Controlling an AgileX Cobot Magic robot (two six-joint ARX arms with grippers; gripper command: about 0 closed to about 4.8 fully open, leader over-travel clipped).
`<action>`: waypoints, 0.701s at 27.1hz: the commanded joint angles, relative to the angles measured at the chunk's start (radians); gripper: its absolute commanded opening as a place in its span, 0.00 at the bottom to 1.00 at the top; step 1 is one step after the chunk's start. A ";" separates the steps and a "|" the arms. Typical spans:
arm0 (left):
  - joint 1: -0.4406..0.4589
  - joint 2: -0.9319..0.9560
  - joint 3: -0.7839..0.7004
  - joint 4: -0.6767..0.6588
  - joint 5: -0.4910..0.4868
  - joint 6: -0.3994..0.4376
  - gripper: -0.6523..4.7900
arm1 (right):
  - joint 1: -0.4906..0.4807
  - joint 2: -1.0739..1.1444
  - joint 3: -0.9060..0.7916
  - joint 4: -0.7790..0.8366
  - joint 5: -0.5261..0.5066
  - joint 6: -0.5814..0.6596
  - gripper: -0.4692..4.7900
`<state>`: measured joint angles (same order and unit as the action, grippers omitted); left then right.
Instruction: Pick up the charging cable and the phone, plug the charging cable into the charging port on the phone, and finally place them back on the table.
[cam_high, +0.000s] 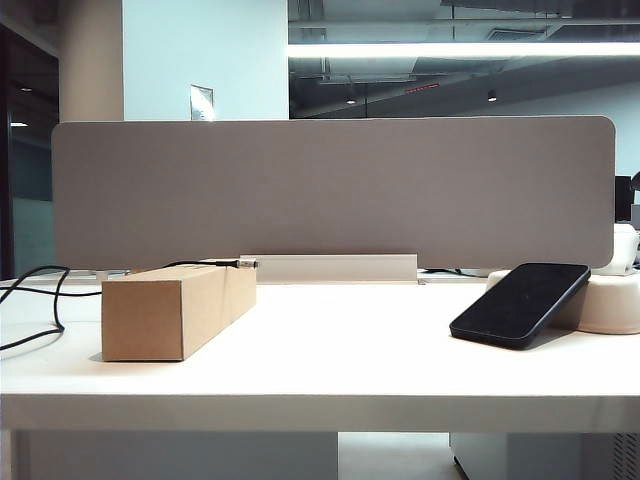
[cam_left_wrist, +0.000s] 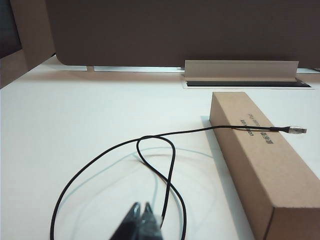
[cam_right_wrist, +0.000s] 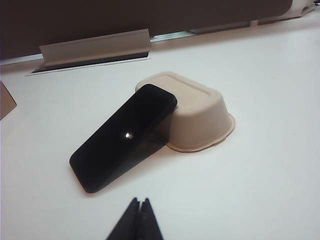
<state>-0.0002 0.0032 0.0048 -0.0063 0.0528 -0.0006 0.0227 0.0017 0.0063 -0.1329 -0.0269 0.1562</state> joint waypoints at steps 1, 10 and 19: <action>0.002 0.001 0.003 0.006 0.004 -0.003 0.11 | 0.000 -0.002 -0.006 0.009 0.006 -0.003 0.09; 0.002 0.001 0.003 -0.001 0.004 -0.003 0.11 | 0.000 -0.002 -0.006 0.009 0.006 -0.003 0.09; 0.002 0.001 0.003 -0.008 0.004 -0.003 0.11 | 0.000 -0.002 -0.006 0.032 0.006 -0.003 0.09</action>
<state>-0.0002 0.0029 0.0048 -0.0166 0.0532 -0.0006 0.0227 0.0017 0.0063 -0.1207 -0.0269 0.1562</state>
